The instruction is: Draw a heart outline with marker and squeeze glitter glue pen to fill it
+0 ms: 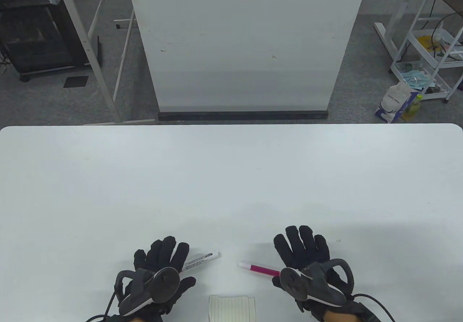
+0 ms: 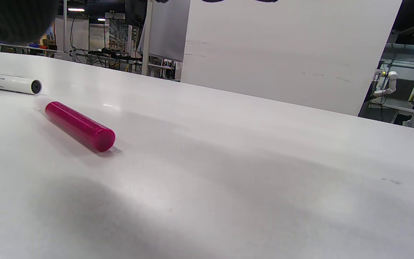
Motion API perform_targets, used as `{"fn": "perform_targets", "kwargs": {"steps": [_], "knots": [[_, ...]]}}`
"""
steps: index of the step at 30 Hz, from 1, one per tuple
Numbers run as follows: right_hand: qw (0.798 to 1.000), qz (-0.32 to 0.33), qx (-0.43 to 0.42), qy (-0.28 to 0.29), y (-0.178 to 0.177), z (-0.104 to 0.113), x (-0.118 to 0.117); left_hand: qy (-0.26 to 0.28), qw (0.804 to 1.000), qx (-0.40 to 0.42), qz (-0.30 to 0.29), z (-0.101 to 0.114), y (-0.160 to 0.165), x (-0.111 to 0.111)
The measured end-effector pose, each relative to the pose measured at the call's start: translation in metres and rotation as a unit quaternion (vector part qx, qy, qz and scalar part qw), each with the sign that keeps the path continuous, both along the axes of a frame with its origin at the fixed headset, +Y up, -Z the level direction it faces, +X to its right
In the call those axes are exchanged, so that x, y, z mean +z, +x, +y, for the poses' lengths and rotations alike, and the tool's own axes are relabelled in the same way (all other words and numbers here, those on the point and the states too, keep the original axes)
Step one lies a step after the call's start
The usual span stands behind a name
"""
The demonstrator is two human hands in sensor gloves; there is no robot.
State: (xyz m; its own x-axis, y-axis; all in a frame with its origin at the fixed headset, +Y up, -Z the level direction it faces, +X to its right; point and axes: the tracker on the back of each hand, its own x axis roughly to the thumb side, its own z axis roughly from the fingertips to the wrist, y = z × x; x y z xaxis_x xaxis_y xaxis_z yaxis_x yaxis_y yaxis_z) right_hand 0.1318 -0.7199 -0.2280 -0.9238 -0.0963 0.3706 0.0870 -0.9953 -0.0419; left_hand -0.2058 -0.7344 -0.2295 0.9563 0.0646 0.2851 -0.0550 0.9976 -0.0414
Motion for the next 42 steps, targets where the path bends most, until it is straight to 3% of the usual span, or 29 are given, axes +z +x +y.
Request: {"fn": "perform_targets", "kwargs": {"steps": [9, 21, 28, 30, 33, 42], "knots": [[1.0, 0.002, 0.0, 0.0, -0.001, 0.001, 0.001, -0.047, 0.997, -0.054, 0.037, -0.016, 0.003, -0.013], [1.0, 0.011, -0.003, -0.013, -0.004, 0.0, 0.003, -0.018, 0.997, -0.063, 0.031, -0.016, 0.009, -0.014], [0.998, 0.038, -0.034, -0.03, -0.014, -0.001, 0.008, -0.014, 0.999, -0.043, -0.009, -0.015, 0.009, -0.013], [0.997, 0.047, -0.048, -0.038, -0.017, -0.001, 0.01, 0.017, 0.999, -0.02, -0.022, -0.009, 0.01, -0.01], [0.993, 0.063, -0.085, -0.043, -0.021, 0.002, 0.012, 0.064, 0.996, 0.01, -0.061, 0.004, 0.018, 0.001], [0.982, 0.108, -0.151, -0.044, -0.038, 0.004, 0.02, 0.109, 0.981, 0.019, -0.16, 0.017, 0.053, 0.034]]}}
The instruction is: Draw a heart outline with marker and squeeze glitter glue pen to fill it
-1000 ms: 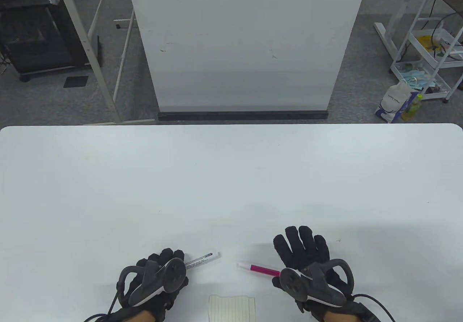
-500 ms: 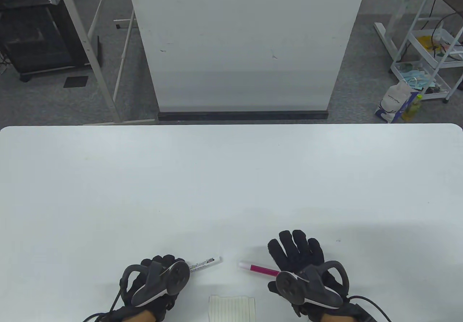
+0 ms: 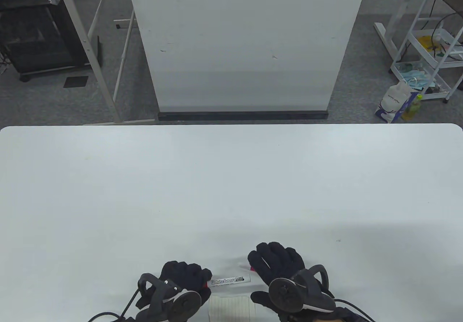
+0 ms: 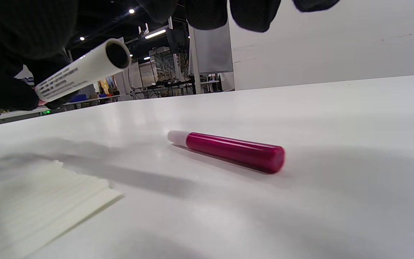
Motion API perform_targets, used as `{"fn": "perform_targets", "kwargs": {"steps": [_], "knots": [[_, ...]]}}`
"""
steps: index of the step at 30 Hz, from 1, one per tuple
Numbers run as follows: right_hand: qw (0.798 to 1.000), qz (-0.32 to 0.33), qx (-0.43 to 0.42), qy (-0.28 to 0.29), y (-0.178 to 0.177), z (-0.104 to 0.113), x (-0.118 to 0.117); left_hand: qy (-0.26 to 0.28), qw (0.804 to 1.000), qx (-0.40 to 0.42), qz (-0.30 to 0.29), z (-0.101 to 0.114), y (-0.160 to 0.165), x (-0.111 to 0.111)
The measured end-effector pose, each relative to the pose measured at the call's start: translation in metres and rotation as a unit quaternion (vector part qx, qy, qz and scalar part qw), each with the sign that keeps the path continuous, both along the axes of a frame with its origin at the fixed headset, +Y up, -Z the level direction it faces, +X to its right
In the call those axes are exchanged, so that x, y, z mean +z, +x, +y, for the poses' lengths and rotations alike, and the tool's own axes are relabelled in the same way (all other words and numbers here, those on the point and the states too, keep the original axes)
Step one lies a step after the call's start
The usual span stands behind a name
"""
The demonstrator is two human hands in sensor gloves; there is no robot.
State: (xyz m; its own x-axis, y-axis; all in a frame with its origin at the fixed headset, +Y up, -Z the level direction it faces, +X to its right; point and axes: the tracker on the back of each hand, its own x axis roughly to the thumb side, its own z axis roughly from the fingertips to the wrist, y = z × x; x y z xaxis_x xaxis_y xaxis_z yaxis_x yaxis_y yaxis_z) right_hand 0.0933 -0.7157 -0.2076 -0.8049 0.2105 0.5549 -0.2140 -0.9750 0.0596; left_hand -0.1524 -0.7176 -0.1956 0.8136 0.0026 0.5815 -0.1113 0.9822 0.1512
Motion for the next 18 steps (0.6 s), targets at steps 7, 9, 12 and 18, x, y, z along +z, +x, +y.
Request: {"fn": "perform_targets", "kwargs": {"steps": [7, 9, 12, 18], "knots": [[0.999, 0.024, -0.035, -0.023, -0.012, -0.003, 0.006, 0.034, 0.998, 0.012, -0.047, 0.005, 0.012, 0.015], [0.998, 0.033, -0.047, -0.025, -0.014, -0.005, 0.006, 0.042, 0.997, 0.019, -0.058, 0.006, 0.012, 0.016], [0.996, 0.044, -0.072, -0.032, -0.016, -0.007, 0.006, 0.042, 0.997, 0.028, -0.065, 0.005, 0.009, 0.015], [0.994, 0.038, -0.097, -0.03, -0.011, -0.007, 0.004, -0.001, 0.996, 0.06, -0.066, 0.0, 0.003, 0.008]]}}
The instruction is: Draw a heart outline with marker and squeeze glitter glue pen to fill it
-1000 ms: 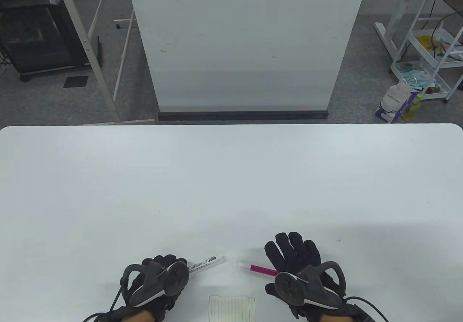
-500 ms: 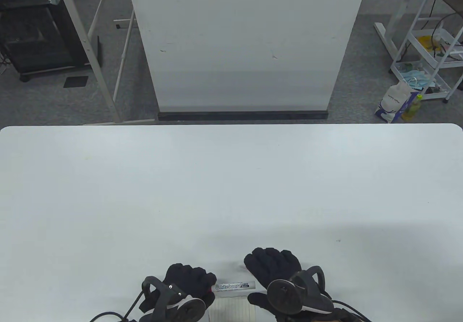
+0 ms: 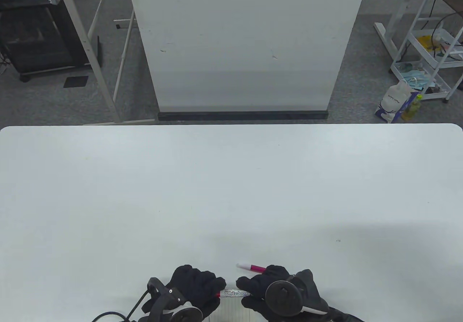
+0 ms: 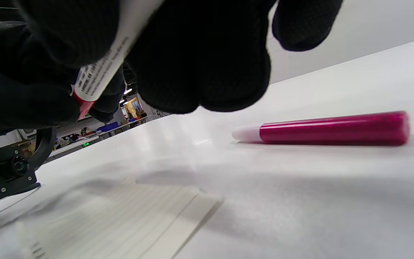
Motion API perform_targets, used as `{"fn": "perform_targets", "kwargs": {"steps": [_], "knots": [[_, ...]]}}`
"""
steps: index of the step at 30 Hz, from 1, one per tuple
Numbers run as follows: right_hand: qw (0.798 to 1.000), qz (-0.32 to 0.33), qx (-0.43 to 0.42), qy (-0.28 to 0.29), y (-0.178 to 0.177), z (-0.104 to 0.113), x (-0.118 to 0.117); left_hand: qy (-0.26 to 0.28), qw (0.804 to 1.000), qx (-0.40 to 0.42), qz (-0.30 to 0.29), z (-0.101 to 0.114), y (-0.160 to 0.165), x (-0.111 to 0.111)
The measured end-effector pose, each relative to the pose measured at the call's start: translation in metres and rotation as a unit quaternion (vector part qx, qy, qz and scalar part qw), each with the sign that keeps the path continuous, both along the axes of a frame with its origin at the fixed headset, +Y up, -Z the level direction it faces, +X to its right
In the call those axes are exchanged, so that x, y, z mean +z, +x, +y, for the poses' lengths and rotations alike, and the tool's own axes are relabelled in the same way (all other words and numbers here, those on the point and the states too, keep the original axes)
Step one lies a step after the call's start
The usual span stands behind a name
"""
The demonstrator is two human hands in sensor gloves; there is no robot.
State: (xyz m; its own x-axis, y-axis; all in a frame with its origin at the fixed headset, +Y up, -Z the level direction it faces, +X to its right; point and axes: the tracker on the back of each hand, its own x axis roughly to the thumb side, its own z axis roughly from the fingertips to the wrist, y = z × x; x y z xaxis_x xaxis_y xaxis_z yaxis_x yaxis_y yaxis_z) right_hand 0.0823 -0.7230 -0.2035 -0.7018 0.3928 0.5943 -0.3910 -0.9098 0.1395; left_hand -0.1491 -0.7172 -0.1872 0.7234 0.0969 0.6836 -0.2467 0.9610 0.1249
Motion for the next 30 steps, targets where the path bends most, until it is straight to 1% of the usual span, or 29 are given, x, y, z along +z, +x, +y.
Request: {"fn": "perform_targets", "kwargs": {"steps": [9, 13, 16, 18, 20, 25, 27, 30], "knots": [[1.0, 0.001, -0.005, 0.0, 0.002, 0.0, 0.0, -0.012, 1.0, 0.004, 0.001, -0.001, -0.002, -0.001], [1.0, -0.004, -0.021, 0.003, 0.01, 0.007, 0.001, -0.03, 0.999, 0.012, 0.014, -0.001, -0.01, -0.006], [0.999, -0.011, -0.031, 0.006, 0.015, 0.011, 0.001, -0.057, 0.998, 0.014, 0.017, -0.004, -0.011, -0.008], [0.999, -0.022, -0.036, 0.002, 0.017, 0.011, 0.001, -0.075, 0.997, -0.003, 0.014, -0.007, -0.008, -0.009], [0.999, -0.029, -0.037, 0.005, 0.017, 0.011, 0.001, -0.081, 0.996, -0.029, 0.017, -0.01, -0.003, -0.007], [0.998, -0.043, -0.031, 0.027, 0.014, 0.011, 0.006, -0.097, 0.993, -0.073, 0.009, -0.017, 0.007, -0.004], [0.998, -0.047, -0.021, 0.043, 0.012, 0.011, 0.01, -0.095, 0.99, -0.102, 0.007, -0.021, 0.012, -0.004], [0.998, -0.044, -0.01, 0.042, 0.009, 0.009, 0.012, -0.093, 0.987, -0.13, 0.003, -0.027, 0.017, -0.003]]}}
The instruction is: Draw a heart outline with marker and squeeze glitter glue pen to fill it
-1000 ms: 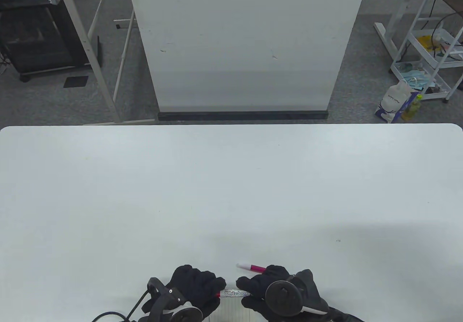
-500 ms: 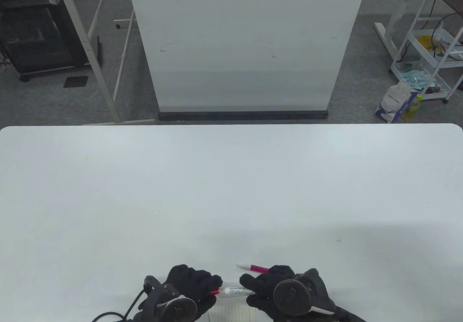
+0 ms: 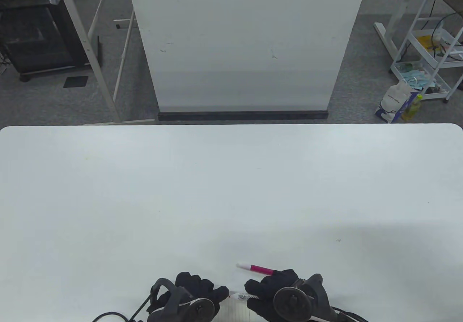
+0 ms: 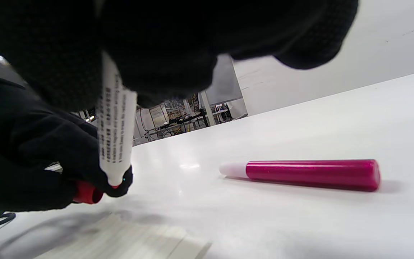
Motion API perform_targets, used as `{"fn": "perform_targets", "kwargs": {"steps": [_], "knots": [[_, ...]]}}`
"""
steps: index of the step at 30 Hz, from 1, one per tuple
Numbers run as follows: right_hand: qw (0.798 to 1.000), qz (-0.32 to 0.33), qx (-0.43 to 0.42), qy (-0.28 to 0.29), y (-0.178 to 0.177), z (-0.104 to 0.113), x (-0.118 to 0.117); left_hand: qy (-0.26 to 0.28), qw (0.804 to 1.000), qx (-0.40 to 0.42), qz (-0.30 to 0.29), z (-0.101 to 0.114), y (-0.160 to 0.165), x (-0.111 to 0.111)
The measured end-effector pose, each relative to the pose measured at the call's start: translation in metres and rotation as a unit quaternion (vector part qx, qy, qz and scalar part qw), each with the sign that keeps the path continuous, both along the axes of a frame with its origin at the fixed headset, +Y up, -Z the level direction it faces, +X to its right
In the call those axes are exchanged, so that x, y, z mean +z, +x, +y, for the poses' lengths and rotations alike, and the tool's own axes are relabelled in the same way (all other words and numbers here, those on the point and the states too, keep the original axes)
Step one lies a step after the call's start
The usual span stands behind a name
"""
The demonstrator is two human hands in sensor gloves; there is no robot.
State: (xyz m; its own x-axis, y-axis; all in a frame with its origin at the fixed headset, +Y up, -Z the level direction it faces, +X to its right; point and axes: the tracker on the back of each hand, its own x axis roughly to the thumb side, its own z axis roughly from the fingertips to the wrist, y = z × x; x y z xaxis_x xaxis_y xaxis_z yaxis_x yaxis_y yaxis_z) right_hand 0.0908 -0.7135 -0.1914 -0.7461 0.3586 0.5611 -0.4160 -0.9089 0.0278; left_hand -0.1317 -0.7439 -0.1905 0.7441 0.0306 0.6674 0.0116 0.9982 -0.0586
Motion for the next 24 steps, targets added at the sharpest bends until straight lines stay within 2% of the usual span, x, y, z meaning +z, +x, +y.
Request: {"fn": "perform_targets", "kwargs": {"steps": [3, 8, 24], "knots": [[1.0, 0.007, 0.009, -0.014, -0.003, -0.002, 0.002, -0.015, 1.0, -0.013, -0.006, -0.006, 0.005, 0.001], [0.999, 0.018, 0.022, -0.023, -0.007, -0.003, 0.004, -0.003, 0.999, -0.048, -0.014, -0.012, 0.01, 0.002], [0.998, 0.028, 0.053, -0.019, -0.014, -0.008, 0.006, -0.016, 0.999, -0.039, 0.007, -0.012, 0.009, -0.001]]}}
